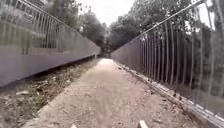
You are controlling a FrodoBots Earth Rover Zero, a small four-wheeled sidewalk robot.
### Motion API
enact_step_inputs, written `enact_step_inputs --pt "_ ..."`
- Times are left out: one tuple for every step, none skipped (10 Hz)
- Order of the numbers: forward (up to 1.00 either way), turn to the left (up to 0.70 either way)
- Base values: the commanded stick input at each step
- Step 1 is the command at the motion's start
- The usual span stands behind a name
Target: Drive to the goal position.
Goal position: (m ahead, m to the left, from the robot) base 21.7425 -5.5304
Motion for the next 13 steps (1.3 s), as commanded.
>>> enact_step_inputs --pt "1.00 0.00" --pt "1.00 0.00" --pt "1.00 0.00" --pt "1.00 0.00" --pt "1.00 0.00" --pt "1.00 0.00" --pt "1.00 0.00" --pt "1.00 0.00" --pt "1.00 0.00" --pt "1.00 0.00" --pt "1.00 0.00" --pt "1.00 0.00" --pt "1.00 0.00"
